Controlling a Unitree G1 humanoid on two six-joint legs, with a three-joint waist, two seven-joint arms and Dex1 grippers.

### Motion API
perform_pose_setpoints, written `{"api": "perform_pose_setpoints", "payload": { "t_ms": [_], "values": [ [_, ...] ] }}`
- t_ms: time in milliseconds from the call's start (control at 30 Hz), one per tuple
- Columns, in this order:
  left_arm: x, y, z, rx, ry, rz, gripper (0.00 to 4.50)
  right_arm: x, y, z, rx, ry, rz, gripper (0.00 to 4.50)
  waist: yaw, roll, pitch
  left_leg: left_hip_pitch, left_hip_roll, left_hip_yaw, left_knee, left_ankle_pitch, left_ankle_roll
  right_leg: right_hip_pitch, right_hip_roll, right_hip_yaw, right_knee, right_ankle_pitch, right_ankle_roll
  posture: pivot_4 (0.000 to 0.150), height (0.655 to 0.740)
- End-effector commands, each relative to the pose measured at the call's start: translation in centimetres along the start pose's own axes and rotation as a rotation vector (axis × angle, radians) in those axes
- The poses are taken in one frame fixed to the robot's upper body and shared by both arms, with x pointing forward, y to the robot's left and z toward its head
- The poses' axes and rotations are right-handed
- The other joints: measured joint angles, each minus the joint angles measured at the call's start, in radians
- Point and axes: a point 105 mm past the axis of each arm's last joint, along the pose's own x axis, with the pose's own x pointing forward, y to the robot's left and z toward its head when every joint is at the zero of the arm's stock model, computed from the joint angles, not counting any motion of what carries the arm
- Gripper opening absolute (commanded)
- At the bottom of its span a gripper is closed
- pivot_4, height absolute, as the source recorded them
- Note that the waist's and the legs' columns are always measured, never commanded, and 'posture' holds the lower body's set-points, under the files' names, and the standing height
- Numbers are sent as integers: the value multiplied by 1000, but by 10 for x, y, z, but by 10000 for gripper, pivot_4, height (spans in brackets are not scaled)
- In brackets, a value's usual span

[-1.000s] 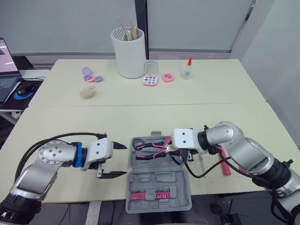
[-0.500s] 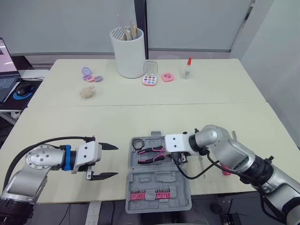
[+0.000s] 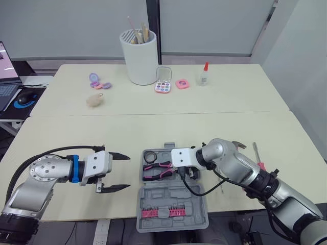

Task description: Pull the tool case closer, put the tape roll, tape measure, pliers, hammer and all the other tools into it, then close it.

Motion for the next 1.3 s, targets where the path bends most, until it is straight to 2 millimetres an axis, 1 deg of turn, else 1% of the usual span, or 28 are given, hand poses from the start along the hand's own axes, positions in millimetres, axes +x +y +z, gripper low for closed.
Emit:
{"api": "perform_pose_setpoints", "payload": {
  "t_ms": [33, 67, 133, 167, 233, 300, 367, 433, 500, 600, 700, 933, 967, 1100, 1200, 1300],
  "values": [
    [4, 0, 7, 37, -16, -6, 45000, -2, -4, 6, -22, -10, -13, 12357, 0, 0, 0, 0, 0, 0, 0, 0, 0, 0, 0, 0, 0, 0, 0, 1500, 7366],
    [4, 1, 7, 37, -16, -5, 45000, -2, -3, 6, -19, -10, -12, 12357, 0, 0, 0, 0, 0, 0, 0, 0, 0, 0, 0, 0, 0, 0, 0, 1500, 7366],
    [5, 1, 5, 37, -15, -3, 45000, -4, -3, 5, -17, -11, -11, 19499, 0, 0, 0, 0, 0, 0, 0, 0, 0, 0, 0, 0, 0, 0, 0, 1500, 7366],
    [5, 2, 4, 36, -14, -2, 45000, -5, -4, 5, -19, -12, -12, 21248, 1, 0, 0, 0, 0, 0, 0, 0, 0, 0, 0, 0, 0, 0, 0, 1500, 7366],
    [6, 3, 2, 36, -13, 1, 45000, -9, -8, 8, -28, -25, -30, 26351, 2, 0, 0, 0, 0, 0, 0, 0, 0, 0, 0, 0, 0, 0, 0, 1500, 7366],
    [6, 5, 0, 30, -14, 11, 45000, -22, -12, 21, -34, -82, -27, 31130, 2, 0, 0, 0, 0, 0, 0, 0, 0, 0, 0, 0, 0, 0, 0, 1500, 7366],
    [5, 6, -1, 22, -17, 22, 45000, -34, -14, 31, -46, -136, -28, 31130, 2, 0, 0, 0, 0, 0, 0, 0, 0, 0, 0, 0, 0, 0, 0, 1500, 7366],
    [5, 6, -3, 18, -18, 26, 45000, -39, -17, 38, -55, -181, -43, 31130, 1, 0, 0, -1, 0, 0, 0, 0, 0, 0, 0, 0, 0, 0, 0, 1500, 7366],
    [4, 4, -5, 11, -18, 30, 45000, -39, -21, 46, -64, -254, -86, 31130, 1, 0, 0, 0, 0, -1, 0, 0, 0, 0, 0, -1, 0, 0, 0, 1500, 7366],
    [4, 1, -7, 6, -22, 32, 45000, -31, -20, 49, -44, -317, -108, 26133, 1, -1, 0, 0, 0, -1, 0, 0, 0, 0, 0, -1, 0, 0, 0, 1500, 7366],
    [4, 0, -6, 0, -28, 35, 45000, -17, -16, 48, -23, -337, -103, 18833, 1, 0, 0, -1, 0, 0, 0, 0, 0, 0, 0, 0, 0, 0, 0, 1500, 7366],
    [2, -2, -4, -5, -31, 41, 45000, 8, -10, 34, -19, -291, -79, 2105, 1, 0, 0, 0, 0, 0, 0, 0, 0, 0, -1, -1, 1, 0, 0, 1500, 7366],
    [2, -2, -4, -5, -30, 42, 45000, 10, -9, 32, -21, -282, -73, 348, 1, 0, 0, 0, 0, 0, 0, 0, 0, 0, -1, -1, 1, 0, 0, 1500, 7366],
    [2, -3, -3, -6, -31, 45, 45000, 18, -8, 24, -10, -251, -62, 123, 1, 0, 0, 0, 0, 0, 0, 0, 0, 0, -1, -1, 1, 0, 0, 1500, 7366],
    [3, -3, -1, -5, -35, 48, 45000, 27, -7, 5, 14, -168, -52, 123, 1, 0, 0, 0, 0, 0, 0, 0, 0, 0, -1, -1, 1, 0, 0, 1500, 7366],
    [3, -2, 0, -5, -36, 52, 45000, 32, -2, -11, 38, -105, -31, 123, 1, 0, -1, 0, 0, 0, 0, 0, 0, 1, -1, -1, 1, 0, 0, 1500, 7366]
  ]
}}
